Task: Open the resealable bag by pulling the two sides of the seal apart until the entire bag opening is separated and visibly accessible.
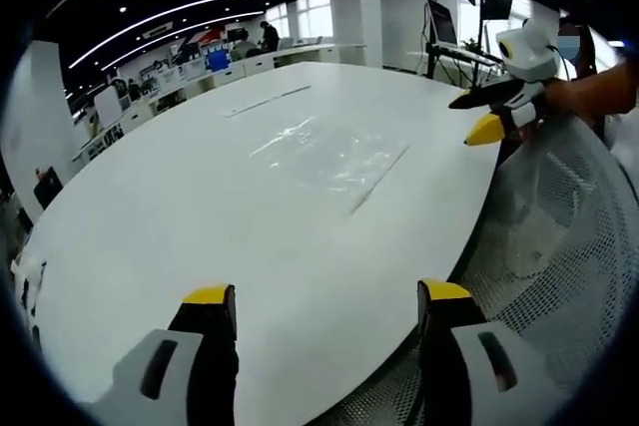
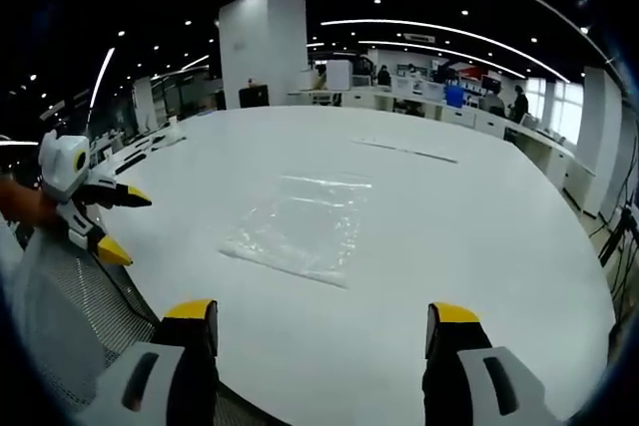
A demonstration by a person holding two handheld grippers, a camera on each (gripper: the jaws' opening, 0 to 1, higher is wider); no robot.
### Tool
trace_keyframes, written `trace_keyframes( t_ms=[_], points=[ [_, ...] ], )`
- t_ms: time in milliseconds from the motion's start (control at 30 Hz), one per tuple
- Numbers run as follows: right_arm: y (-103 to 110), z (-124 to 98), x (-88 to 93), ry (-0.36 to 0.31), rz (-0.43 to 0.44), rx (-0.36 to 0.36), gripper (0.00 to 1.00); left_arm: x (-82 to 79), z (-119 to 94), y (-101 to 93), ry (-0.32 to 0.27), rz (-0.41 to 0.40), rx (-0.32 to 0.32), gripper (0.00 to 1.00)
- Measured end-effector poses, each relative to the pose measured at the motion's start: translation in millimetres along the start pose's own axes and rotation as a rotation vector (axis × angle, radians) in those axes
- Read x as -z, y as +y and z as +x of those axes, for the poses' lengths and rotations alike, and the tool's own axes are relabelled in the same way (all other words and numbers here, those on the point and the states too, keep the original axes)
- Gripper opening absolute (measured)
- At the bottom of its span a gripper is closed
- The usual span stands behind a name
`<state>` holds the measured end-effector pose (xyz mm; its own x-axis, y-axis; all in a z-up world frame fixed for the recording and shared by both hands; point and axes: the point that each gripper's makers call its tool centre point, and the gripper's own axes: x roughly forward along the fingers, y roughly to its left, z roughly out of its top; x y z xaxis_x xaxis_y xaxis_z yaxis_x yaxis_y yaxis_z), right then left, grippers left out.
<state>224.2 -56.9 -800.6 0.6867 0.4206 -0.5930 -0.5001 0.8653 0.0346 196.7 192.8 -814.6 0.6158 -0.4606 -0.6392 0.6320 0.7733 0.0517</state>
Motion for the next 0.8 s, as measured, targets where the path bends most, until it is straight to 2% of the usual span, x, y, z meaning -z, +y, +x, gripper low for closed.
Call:
trace_keyframes(
  t_ms=[100,333,800],
  points=[
    [0.6,0.9,4.2,0.023,0.025,-0.008,0.83,1.3,0.7,-0.5,0.004,0.005,0.004,0.73],
    [2.3,2.0,9.7,0.054,-0.005,-0.012,0.8,2.7,1.5,-0.6,0.009,0.009,0.006,0.72],
    [1.1,0.2,7.0,0.04,0.022,-0.008,0.8,4.6,1.0,-1.4,0.027,0.025,0.005,0.71]
  ],
)
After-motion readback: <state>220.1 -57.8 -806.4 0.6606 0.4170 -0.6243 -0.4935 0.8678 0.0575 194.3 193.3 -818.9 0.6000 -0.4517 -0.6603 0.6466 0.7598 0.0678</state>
